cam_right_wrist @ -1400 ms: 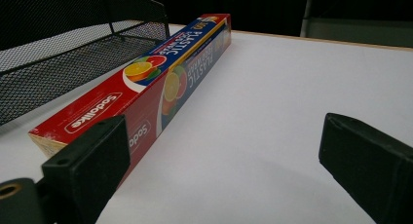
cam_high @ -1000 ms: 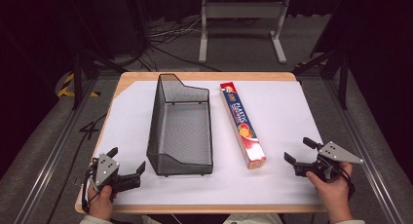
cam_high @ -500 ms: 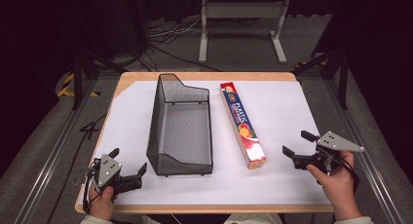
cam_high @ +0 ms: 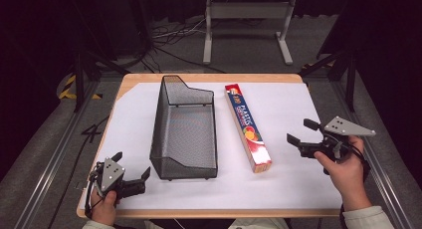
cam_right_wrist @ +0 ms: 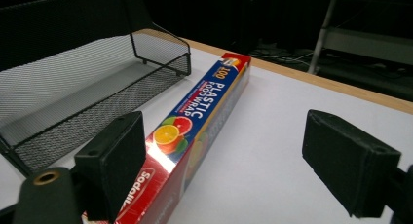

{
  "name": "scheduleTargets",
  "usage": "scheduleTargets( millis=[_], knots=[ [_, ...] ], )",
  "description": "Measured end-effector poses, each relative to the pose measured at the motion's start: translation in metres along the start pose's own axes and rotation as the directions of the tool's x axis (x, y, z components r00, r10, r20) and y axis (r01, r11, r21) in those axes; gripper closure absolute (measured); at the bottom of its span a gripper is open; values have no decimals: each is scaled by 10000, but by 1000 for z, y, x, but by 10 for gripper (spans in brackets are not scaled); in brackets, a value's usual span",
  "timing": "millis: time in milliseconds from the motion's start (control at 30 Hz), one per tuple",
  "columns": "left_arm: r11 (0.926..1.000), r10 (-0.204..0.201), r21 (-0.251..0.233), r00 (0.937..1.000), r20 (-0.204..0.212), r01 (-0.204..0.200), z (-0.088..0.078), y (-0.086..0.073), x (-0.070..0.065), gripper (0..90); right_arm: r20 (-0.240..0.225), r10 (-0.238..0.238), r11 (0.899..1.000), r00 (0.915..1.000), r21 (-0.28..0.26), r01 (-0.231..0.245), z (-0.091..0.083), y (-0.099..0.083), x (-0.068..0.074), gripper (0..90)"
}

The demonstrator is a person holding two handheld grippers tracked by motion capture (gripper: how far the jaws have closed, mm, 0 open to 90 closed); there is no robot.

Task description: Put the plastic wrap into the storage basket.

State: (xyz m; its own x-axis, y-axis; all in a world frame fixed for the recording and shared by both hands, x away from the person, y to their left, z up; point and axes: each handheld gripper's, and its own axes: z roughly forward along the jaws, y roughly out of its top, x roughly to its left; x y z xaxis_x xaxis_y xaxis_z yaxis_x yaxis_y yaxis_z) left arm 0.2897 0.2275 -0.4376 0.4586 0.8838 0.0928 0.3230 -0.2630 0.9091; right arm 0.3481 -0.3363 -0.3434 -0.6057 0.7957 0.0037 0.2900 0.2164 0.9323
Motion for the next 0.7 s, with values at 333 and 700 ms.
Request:
scheduleTargets(
  millis=[333, 700],
  knots=[
    [9999, 91, 48, 10000, -31, -91, 0, 0, -1, 1, -462, -199, 9980, 9987, 596, 226, 27, 25, 9, 161],
    [10000, 44, 60, 10000, -53, -44, -1, -1, 0, 1, -934, -279, 9939, 9952, 1032, 376, 59, 40, 22, 91]
  ],
)
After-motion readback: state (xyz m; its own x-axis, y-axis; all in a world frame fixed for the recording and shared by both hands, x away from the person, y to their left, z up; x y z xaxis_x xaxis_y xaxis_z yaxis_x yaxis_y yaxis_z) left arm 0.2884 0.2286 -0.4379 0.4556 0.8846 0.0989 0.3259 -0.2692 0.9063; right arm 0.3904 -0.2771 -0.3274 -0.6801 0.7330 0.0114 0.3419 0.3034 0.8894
